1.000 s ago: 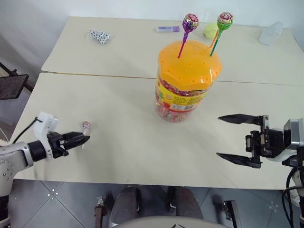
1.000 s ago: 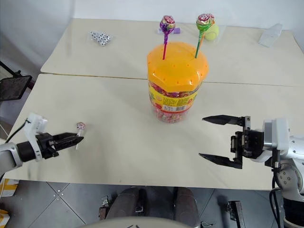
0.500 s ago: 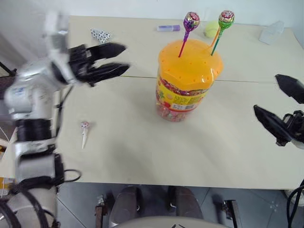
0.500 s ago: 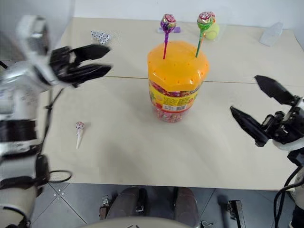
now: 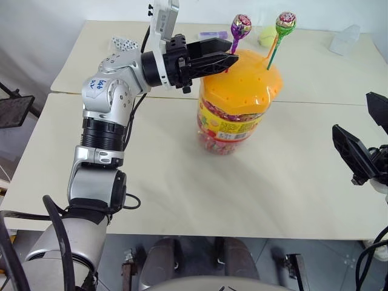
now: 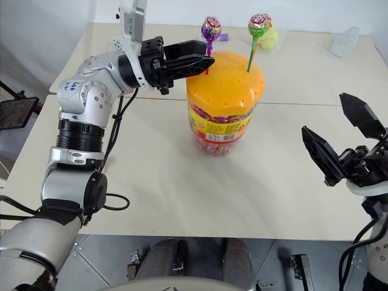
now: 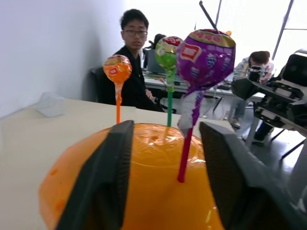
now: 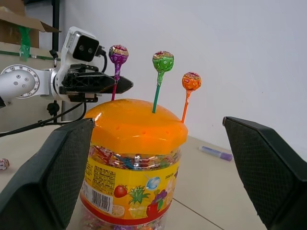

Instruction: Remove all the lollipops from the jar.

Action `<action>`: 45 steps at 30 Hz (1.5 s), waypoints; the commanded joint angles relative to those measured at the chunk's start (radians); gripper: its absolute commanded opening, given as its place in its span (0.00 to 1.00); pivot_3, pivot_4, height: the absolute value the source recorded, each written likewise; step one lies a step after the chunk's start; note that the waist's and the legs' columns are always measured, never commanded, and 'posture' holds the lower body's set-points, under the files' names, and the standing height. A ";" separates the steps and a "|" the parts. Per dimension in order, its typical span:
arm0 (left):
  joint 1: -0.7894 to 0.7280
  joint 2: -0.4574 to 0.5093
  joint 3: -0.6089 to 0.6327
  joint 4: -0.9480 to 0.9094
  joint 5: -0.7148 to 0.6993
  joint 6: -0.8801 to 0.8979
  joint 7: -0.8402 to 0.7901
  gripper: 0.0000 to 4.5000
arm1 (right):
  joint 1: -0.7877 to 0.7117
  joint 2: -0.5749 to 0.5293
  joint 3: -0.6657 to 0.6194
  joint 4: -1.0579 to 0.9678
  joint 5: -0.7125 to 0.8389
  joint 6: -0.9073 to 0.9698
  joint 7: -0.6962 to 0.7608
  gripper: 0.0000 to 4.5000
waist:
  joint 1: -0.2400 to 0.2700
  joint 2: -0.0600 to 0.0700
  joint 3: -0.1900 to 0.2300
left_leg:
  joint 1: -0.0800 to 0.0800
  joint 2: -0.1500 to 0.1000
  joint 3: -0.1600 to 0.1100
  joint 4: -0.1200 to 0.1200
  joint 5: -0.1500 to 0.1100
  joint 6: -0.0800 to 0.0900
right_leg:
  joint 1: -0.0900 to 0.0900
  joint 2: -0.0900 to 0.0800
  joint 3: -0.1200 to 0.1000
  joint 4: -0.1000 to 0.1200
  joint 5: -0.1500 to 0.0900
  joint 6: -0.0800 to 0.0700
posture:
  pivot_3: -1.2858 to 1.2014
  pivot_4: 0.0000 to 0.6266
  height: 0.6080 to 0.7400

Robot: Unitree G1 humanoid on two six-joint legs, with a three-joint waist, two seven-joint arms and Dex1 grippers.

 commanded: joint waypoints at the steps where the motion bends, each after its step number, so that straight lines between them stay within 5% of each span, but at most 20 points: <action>1: -0.043 -0.010 0.014 0.002 0.001 -0.021 -0.008 0.15 | -0.005 0.004 0.003 -0.032 0.000 -0.022 -0.005 1.00 | 0.001 0.000 0.000 | 0.000 0.000 0.000 0.000 0.000 0.000 | 0.000 0.000 0.000 0.000 0.000 0.000 | 0.52 0.24 1.00; 4: -0.062 -0.042 0.084 0.028 -0.062 -0.006 0.015 0.00 | -0.033 0.000 0.031 -0.026 0.009 -0.018 0.002 1.00 | 0.001 0.000 0.000 | 0.000 0.000 -0.001 0.000 0.000 0.000 | 0.000 0.000 0.000 0.000 0.000 0.000 | 0.52 0.24 1.00; 8: -0.090 -0.067 0.264 0.066 -0.200 0.036 0.114 0.00 | -0.095 -0.021 0.092 -0.018 0.032 0.005 0.035 1.00 | -0.002 0.000 0.000 | 0.000 0.000 -0.001 0.001 0.000 0.000 | 0.000 0.000 0.000 0.000 0.000 0.000 | 0.52 0.24 1.00; 11: -0.037 0.003 0.335 0.046 -0.214 0.093 0.202 0.00 | -0.145 -0.064 0.168 -0.006 0.021 0.027 0.127 1.00 | -0.014 0.000 0.000 | 0.001 0.000 -0.002 0.000 0.000 0.000 | 0.000 0.000 0.000 0.001 0.000 0.000 | 0.52 0.24 1.00; 18: 0.359 0.321 0.283 -0.270 -0.145 0.371 0.310 0.00 | -0.185 -0.164 0.280 0.081 -0.059 -0.006 0.407 1.00 | -0.026 -0.001 0.001 | 0.002 0.001 -0.003 -0.002 0.000 0.000 | 0.000 0.000 -0.001 0.002 0.000 0.000 | 0.52 0.24 1.00; 21: 0.692 0.480 0.317 -0.527 -0.163 0.549 0.335 0.00 | -0.169 -0.206 0.291 0.152 -0.108 -0.041 0.533 1.00 | -0.026 -0.002 0.001 | 0.001 0.005 -0.005 -0.002 -0.001 0.001 | 0.000 -0.001 -0.001 0.001 0.000 0.000 | 0.52 0.24 1.00; 28: 1.047 0.506 0.368 -0.801 -0.221 0.721 0.408 0.00 | -0.125 -0.250 0.260 0.266 -0.179 -0.108 0.655 1.00 | 0.006 -0.003 0.002 | -0.001 0.005 -0.009 0.005 -0.002 0.001 | 0.005 -0.002 0.002 -0.001 0.000 0.000 | 0.52 0.24 1.00; 38: 1.122 0.522 0.357 -0.727 -0.171 0.528 0.321 0.60 | -0.137 -0.230 0.223 0.238 -0.141 -0.050 0.537 1.00 | -0.002 0.002 -0.001 | 0.005 0.008 -0.004 0.003 -0.002 -0.005 | 0.003 0.000 0.004 0.001 -0.002 -0.004 | 0.52 0.24 1.00; 42: 1.012 0.482 0.484 -0.628 -0.264 0.230 0.050 0.88 | -0.249 -0.186 0.212 0.208 -0.031 0.070 0.310 1.00 | -0.003 0.002 -0.001 | 0.004 0.009 -0.001 0.002 -0.002 -0.005 | 0.001 0.000 0.004 0.002 -0.002 -0.004 | 0.52 0.24 1.00; 45: 0.902 0.468 0.513 -0.574 -0.343 0.203 -0.010 0.88 | -0.356 -0.156 0.232 0.205 -0.005 0.159 0.128 1.00 | -0.004 0.002 -0.001 | 0.003 0.009 -0.001 0.003 -0.002 -0.005 | 0.000 0.000 0.004 0.003 -0.003 -0.005 | 0.52 0.24 1.00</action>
